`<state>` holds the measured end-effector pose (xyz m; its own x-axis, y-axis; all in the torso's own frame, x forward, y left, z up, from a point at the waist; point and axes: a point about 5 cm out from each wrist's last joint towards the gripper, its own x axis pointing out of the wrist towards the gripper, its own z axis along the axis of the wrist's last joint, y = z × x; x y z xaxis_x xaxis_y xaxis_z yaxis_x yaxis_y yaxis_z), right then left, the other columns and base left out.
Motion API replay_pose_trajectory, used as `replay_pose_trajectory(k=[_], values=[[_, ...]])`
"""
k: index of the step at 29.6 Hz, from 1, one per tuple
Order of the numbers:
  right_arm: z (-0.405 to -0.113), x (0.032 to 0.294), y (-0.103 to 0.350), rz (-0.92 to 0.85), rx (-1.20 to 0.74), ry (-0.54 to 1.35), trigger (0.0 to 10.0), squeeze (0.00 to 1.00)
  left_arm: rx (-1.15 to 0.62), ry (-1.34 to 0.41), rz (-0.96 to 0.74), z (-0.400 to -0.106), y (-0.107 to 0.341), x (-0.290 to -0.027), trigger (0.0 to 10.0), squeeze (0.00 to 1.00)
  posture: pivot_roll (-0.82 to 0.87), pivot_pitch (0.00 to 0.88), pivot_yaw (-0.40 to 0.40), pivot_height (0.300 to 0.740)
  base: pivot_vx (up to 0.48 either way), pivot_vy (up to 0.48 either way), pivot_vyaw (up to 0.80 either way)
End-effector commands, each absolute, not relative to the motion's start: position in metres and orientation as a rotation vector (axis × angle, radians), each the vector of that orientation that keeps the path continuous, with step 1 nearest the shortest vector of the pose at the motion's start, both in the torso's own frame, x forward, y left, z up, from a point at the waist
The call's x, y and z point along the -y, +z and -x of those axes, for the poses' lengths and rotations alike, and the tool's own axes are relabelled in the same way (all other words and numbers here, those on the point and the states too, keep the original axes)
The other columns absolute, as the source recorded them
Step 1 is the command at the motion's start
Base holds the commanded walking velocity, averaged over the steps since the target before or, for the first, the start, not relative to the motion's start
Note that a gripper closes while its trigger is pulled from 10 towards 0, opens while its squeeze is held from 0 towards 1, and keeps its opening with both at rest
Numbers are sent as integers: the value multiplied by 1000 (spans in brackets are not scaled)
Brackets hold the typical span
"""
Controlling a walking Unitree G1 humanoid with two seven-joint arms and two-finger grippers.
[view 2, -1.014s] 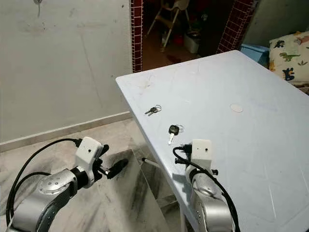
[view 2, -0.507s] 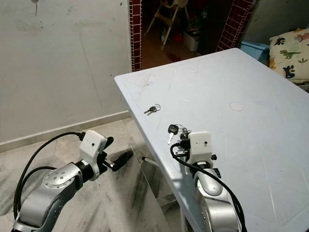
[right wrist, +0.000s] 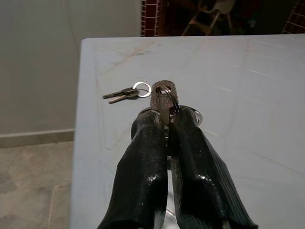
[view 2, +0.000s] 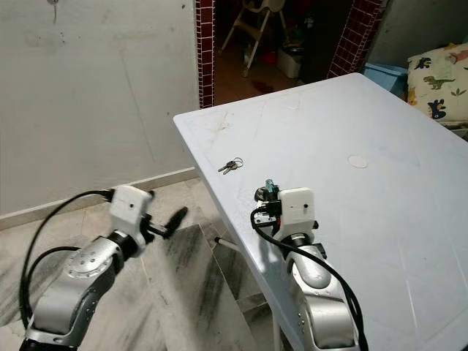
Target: Hang keys on a hook
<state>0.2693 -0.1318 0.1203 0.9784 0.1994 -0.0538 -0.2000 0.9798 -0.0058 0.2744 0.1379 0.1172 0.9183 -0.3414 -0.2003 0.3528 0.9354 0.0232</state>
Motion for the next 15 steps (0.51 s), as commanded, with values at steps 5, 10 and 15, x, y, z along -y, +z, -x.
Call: replay_pose_trajectory(k=[5, 10, 15], values=[[-268, 124, 126, 19, -17, 221, 10000, 0, -196, -240, -53, -274, 114, -150, 10000, 0, 117, 22, -76, 740, 0, 0, 0], [-267, 119, 124, 17, -20, 224, 10000, 0, -196, -238, -54, -274, 113, -148, 10000, 0, 116, 26, -74, 740, 0, 0, 160], [-266, 119, 123, 16, -20, 211, 10000, 0, -192, -246, -45, -276, 114, -145, 10000, 0, 110, 29, -65, 740, 0, 0, 800]])
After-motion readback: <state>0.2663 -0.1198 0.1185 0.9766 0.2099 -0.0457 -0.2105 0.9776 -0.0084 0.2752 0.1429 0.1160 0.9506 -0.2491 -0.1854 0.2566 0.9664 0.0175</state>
